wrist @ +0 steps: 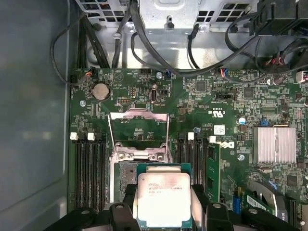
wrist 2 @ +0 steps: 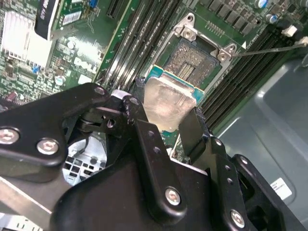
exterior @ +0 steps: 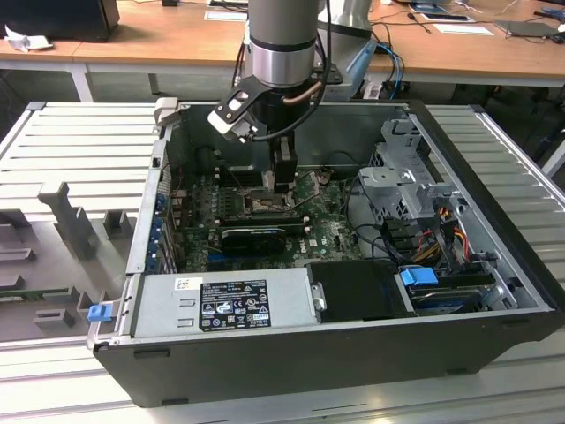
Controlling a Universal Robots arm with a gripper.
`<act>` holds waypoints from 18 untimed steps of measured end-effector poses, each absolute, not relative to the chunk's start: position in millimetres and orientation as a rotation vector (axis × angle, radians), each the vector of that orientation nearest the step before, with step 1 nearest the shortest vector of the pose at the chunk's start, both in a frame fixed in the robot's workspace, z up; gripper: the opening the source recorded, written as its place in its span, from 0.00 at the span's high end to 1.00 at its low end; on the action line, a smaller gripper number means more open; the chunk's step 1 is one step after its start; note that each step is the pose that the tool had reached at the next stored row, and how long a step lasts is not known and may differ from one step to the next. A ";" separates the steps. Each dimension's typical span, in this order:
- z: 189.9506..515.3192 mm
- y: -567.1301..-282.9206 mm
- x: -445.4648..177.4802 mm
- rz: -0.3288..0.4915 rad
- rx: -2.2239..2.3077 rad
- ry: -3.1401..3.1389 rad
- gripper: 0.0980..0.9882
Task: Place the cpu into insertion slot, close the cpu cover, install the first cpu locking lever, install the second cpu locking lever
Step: 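Place the cpu into insertion slot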
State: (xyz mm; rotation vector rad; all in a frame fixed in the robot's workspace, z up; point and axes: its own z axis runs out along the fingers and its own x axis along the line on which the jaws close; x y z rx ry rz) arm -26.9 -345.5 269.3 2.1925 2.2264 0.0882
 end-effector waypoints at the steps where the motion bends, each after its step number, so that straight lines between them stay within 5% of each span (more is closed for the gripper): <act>1: 268.9 -345.5 -26.9 0.088 2.182 2.237 0.52; 18: 252.5 -341.3 -32.3 0.087 2.203 2.216 0.52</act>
